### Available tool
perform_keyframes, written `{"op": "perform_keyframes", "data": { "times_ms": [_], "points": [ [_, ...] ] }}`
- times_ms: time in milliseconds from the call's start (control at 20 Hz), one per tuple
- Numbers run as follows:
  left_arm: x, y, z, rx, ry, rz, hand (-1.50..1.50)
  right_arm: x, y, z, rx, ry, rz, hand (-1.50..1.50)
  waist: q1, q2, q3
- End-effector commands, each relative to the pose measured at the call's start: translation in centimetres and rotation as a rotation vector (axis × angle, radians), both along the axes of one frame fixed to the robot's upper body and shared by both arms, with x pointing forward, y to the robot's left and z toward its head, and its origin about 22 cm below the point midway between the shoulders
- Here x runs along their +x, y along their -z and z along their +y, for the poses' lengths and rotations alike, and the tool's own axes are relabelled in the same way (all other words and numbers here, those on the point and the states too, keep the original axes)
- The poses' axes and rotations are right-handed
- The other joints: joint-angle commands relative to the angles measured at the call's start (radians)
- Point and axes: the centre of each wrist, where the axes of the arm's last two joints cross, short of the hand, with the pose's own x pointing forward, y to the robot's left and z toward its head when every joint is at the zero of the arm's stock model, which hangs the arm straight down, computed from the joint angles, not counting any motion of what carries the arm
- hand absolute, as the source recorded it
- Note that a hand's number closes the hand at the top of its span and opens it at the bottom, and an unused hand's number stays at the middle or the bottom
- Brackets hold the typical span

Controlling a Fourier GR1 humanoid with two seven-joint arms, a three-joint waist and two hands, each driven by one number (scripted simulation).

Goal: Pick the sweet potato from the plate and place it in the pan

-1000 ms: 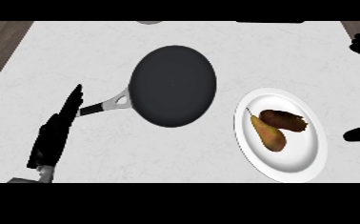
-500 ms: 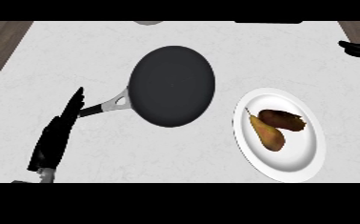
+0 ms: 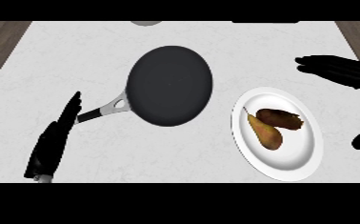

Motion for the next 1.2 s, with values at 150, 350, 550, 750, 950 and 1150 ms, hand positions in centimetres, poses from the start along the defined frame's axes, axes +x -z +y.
{"op": "perform_keyframes", "data": {
  "times_ms": [150,350,550,750,950,1150],
  "points": [
    [0.6,-0.6,1.0,-0.005,-0.005,-0.011,0.00,-2.2,1.1,4.8,-0.165,0.006,0.001,-1.50,-0.006,-0.001,0.000],
    [-0.2,0.2,0.7,-0.007,-0.002,0.002,0.00,-1.2,0.0,5.8,-0.319,0.040,-0.007,-1.50,0.005,0.001,0.000],
    [-1.0,0.1,1.9,-0.005,0.000,-0.004,0.00,-3.3,1.9,5.7,-0.400,0.066,0.009,-1.50,-0.006,-0.001,0.000],
    [-1.6,-0.7,-1.3,0.008,-0.013,-0.001,0.00,-2.9,2.7,6.5,-0.466,0.063,0.009,-1.50,0.001,0.000,0.001],
    [-0.5,0.6,-0.1,-0.016,-0.001,0.006,0.00,-3.2,3.9,7.4,-0.460,0.071,0.037,-1.50,-0.004,0.001,0.001],
    [-0.6,-0.2,1.1,0.000,-0.009,0.002,0.00,-4.0,6.3,9.4,-0.501,0.095,-0.007,-1.50,-0.002,0.001,0.001]
  ]
}}
